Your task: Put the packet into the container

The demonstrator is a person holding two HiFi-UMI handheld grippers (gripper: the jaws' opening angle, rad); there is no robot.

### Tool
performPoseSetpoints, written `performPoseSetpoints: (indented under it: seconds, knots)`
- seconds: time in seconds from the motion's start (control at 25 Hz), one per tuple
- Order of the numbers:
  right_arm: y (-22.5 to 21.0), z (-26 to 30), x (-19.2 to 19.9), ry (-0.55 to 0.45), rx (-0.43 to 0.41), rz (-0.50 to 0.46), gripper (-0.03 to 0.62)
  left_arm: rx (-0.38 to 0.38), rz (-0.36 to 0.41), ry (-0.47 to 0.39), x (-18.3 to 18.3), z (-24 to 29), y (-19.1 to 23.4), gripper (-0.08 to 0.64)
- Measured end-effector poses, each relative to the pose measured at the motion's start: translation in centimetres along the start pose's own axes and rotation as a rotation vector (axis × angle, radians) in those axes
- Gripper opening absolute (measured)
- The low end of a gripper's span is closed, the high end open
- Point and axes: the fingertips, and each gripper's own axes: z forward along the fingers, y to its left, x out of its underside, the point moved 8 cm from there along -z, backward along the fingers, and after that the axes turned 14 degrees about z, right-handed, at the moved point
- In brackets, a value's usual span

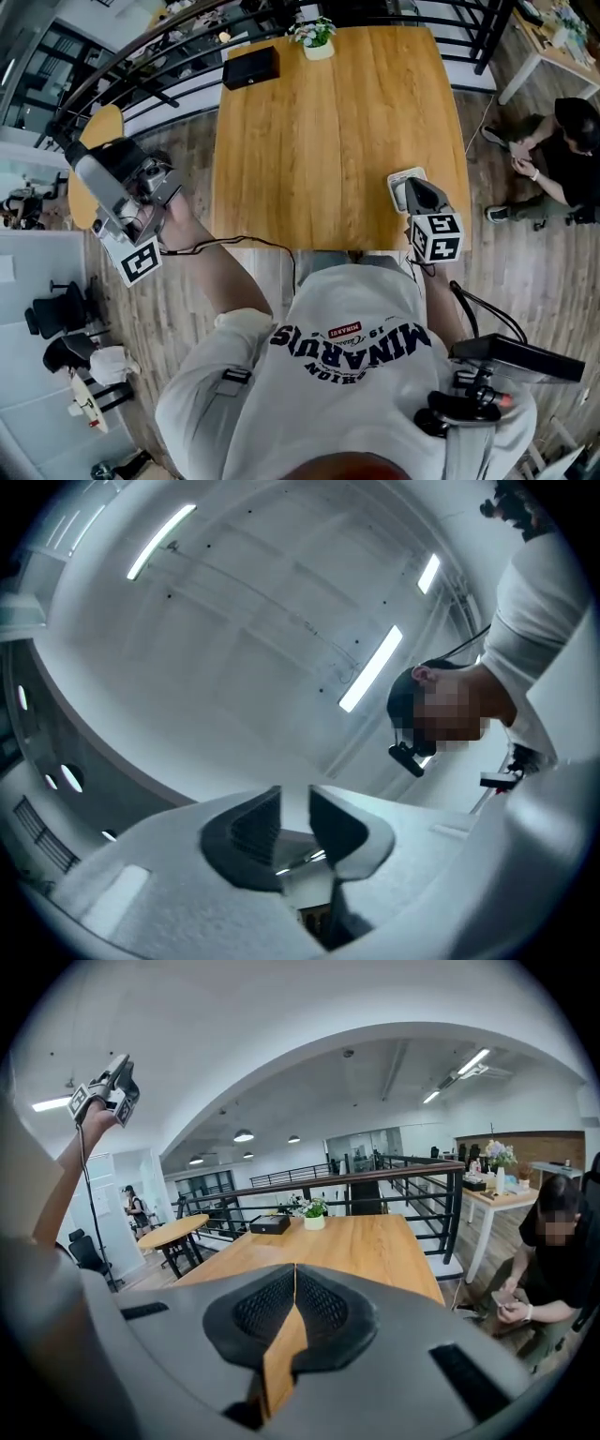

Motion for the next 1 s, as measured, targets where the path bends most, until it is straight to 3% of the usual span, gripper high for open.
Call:
performPoseSetpoints:
  seconds: [0.04,0.08,0.24,0.4,0.68,0.76,0.88,1.0]
  knots:
    - [-0.3,0.3,0.3,0.004,-0.007,0.004,0.011,-0.016,0.006,0.032,0.3,-0.7,-0.2,0.015]
    - [-0.3,0.6,0.6,0.008,-0.013,0.006,0.011,-0.015,0.002,0.056,0.4,-1.3,-0.2,0.003]
    - [2.1,1.4,1.5,0.012,-0.025,0.005,0.011,0.01,-0.115,0.091,-0.8,-4.9,1.7,0.002]
    - [3.6,1.7,0.5,-0.013,-0.027,0.017,0.011,-0.002,-0.112,0.245,-0.2,-6.7,2.7,0.002]
    - [5.5,1.5,1.4,-0.08,-0.02,0.031,0.009,0.095,-0.152,0.487,3.5,-11.7,1.0,0.002]
    - [6.8,-0.2,1.7,-0.115,-0.018,0.008,0.009,0.122,-0.136,0.594,4.7,-13.4,-0.3,0.002]
    - [6.6,-4.0,3.1,-0.179,-0.004,-0.03,0.009,0.211,-0.051,0.766,6.9,-16.1,-6.0,0.002]
    - [5.2,-6.8,2.9,-0.225,-0.015,-0.066,0.009,0.302,0.054,0.858,8.9,-16.5,-12.1,0.002]
